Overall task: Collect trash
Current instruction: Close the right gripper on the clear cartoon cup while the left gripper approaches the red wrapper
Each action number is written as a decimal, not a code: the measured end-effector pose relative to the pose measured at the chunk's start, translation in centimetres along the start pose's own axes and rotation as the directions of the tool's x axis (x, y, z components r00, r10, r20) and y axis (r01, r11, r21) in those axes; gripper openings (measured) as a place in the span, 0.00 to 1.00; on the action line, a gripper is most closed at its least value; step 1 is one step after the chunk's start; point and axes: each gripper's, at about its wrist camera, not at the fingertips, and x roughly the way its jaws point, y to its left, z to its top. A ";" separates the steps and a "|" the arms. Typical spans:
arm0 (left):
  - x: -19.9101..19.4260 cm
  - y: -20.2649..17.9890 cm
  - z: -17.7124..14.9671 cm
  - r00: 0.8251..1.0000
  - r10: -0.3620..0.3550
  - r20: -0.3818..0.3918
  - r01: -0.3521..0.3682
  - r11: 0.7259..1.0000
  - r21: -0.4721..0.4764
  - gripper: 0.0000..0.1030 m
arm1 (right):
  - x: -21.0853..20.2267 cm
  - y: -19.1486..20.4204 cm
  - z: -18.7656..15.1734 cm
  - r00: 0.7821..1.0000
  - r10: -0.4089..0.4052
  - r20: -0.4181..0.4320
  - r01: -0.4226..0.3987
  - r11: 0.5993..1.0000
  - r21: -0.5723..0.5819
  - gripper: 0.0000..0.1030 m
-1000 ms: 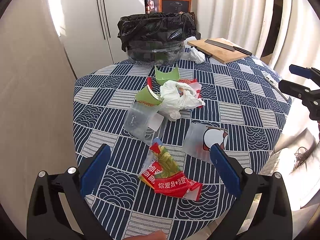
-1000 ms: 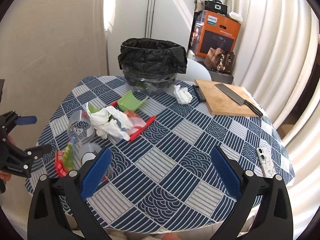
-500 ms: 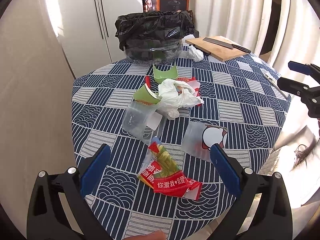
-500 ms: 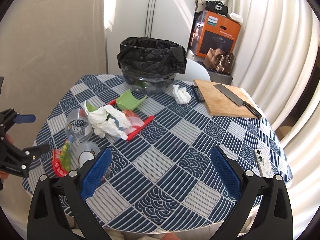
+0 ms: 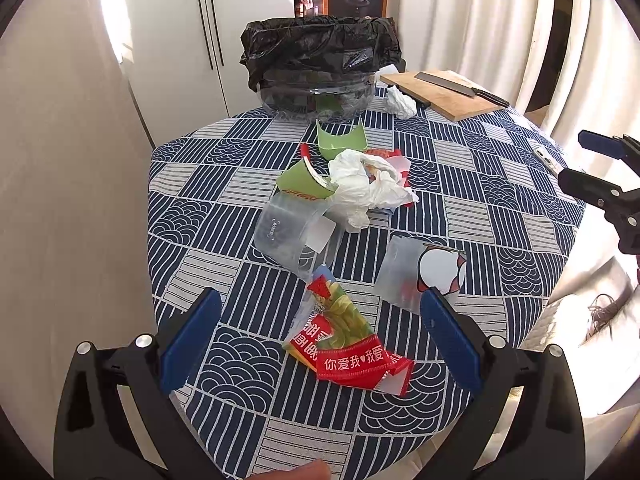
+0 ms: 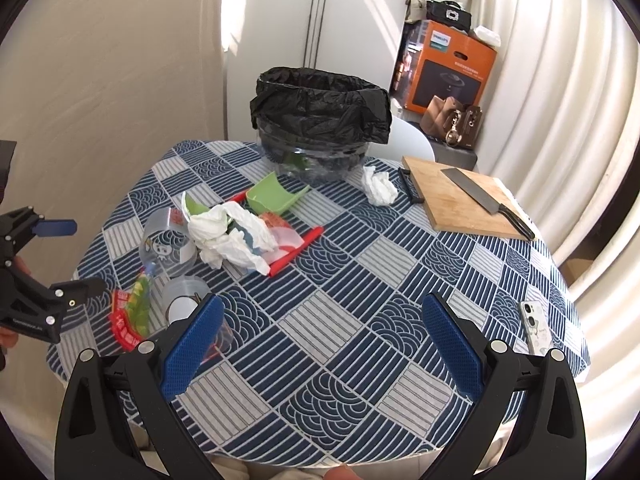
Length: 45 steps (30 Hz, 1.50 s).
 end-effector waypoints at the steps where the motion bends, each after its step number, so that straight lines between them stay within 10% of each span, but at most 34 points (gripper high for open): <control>1: 0.0 0.2 0.0 1.000 -0.002 -0.001 0.002 1.000 -0.007 0.94 | 0.2 0.2 0.0 1.000 0.007 -0.004 -0.007 1.000 -0.002 0.92; 16: -0.1 2.3 -1.6 0.996 0.067 -0.052 -0.071 0.994 -0.078 0.94 | 5.2 4.4 0.5 0.965 0.172 -0.197 -0.200 0.971 -0.130 0.92; 38: 0.9 3.7 -3.6 0.977 0.137 -0.166 -0.181 0.941 -0.287 0.94 | 14.1 10.6 0.6 0.785 0.283 -0.550 -0.491 0.826 -0.276 0.91; 40: 1.1 3.5 -3.6 0.976 0.136 -0.167 -0.182 0.935 -0.304 0.94 | 15.1 11.0 0.3 0.752 0.274 -0.600 -0.511 0.817 -0.268 0.60; 45: 1.6 2.9 -3.4 0.980 0.105 -0.167 -0.156 0.929 -0.336 0.94 | 15.6 11.0 1.1 0.720 0.310 -0.621 -0.557 0.792 -0.251 0.41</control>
